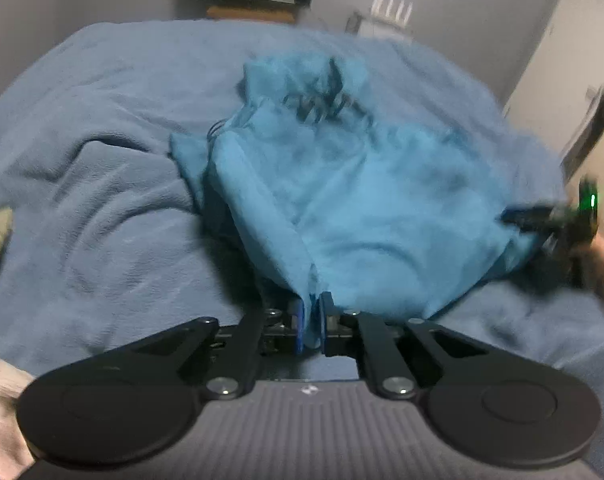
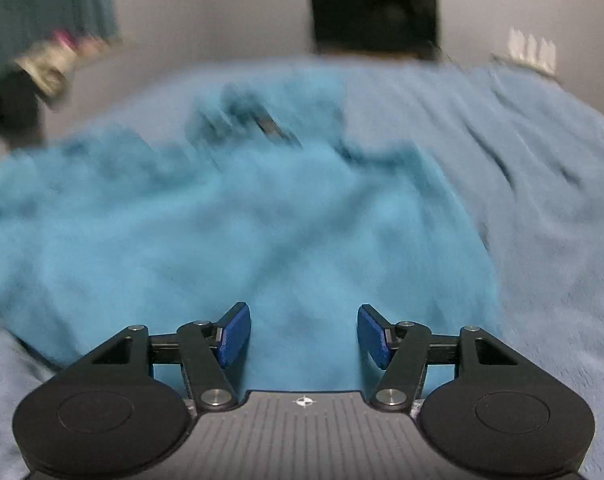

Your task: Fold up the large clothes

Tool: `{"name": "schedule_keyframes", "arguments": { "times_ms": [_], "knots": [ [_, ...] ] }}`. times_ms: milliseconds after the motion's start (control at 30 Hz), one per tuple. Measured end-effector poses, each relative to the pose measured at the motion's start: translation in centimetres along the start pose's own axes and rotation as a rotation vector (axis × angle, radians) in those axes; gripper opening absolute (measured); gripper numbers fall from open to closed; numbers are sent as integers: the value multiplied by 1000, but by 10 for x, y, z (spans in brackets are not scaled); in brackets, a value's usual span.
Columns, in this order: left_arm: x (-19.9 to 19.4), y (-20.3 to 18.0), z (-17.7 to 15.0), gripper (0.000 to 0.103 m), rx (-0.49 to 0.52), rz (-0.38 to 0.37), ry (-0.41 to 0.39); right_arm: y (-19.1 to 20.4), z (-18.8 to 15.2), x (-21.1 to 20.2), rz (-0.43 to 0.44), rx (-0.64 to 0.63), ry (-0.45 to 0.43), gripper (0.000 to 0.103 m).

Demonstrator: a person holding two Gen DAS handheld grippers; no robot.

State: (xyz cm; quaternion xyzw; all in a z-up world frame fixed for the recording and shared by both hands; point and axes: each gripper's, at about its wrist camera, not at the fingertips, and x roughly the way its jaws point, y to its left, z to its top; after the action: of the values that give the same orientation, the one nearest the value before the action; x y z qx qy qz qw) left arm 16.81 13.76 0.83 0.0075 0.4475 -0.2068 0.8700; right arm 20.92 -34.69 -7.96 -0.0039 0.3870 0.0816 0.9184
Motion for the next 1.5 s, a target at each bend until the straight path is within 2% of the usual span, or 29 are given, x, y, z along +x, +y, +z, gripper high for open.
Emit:
{"name": "schedule_keyframes", "arguments": {
  "times_ms": [67, 100, 133, 233, 300, 367, 433, 500, 600, 633, 700, 767, 833, 900, 1000, 1067, 1200, 1267, 1400, 1500],
  "knots": [
    [6, 1, -1, 3, 1, 29, 34, -6, -5, 18, -202, 5, 33, 49],
    [9, 3, -2, 3, -8, 37, 39, -13, -5, 23, -274, 42, 32, 46],
    [9, 6, -3, 4, -23, 35, 31, -20, -5, 23, -295, 89, 20, 46],
    [-4, 12, -7, 6, -70, 44, -37, -18, -5, 2, -217, 119, -82, 50],
    [-14, 11, -8, 7, -71, 83, -73, -4, -6, -17, -177, 65, -157, 55],
    [-22, 3, -6, 9, -56, 105, -109, 15, -7, -36, -100, -2, -217, 59],
    [-29, -9, 0, 29, -38, 113, -154, 37, -9, -45, 14, -65, -253, 62],
    [-30, -25, 8, 45, -14, 79, -215, 62, -11, -48, 109, -147, -275, 63],
    [-14, -63, 28, 68, 57, 37, -273, 95, -14, -38, 170, -263, -245, 64],
    [-5, -75, 34, 71, 84, 21, -282, 100, -16, -30, 174, -282, -220, 64],
    [26, -100, 48, 71, 137, -11, -260, 107, -23, -6, 153, -290, -157, 65],
    [64, -121, 62, 71, 172, -10, -222, 111, -29, 13, 121, -287, -127, 65],
    [103, -134, 71, 71, 195, 12, -196, 114, -38, 25, 90, -327, -147, 66],
    [141, -144, 76, 71, 209, 67, -173, 116, -43, 24, 80, -333, -194, 66],
    [186, -139, 76, 71, 165, 142, -128, 104, -40, 13, 103, -247, -282, 66],
    [209, -126, 70, 71, 117, 204, -86, 93, -35, 13, 66, -198, -304, 66],
    [212, -90, 55, 71, 31, 300, -85, 75, -34, 25, 19, -181, -260, 64],
    [205, -79, 52, 71, -2, 319, -96, 71, -32, 25, 22, -152, -285, 61],
    [202, -80, 46, 71, 19, 396, -88, 43, -24, 17, 46, 36, -372, 61],
    [200, -81, 44, 71, 34, 429, -86, 29, -25, 22, -86, 91, -338, 67]
  ]
}}
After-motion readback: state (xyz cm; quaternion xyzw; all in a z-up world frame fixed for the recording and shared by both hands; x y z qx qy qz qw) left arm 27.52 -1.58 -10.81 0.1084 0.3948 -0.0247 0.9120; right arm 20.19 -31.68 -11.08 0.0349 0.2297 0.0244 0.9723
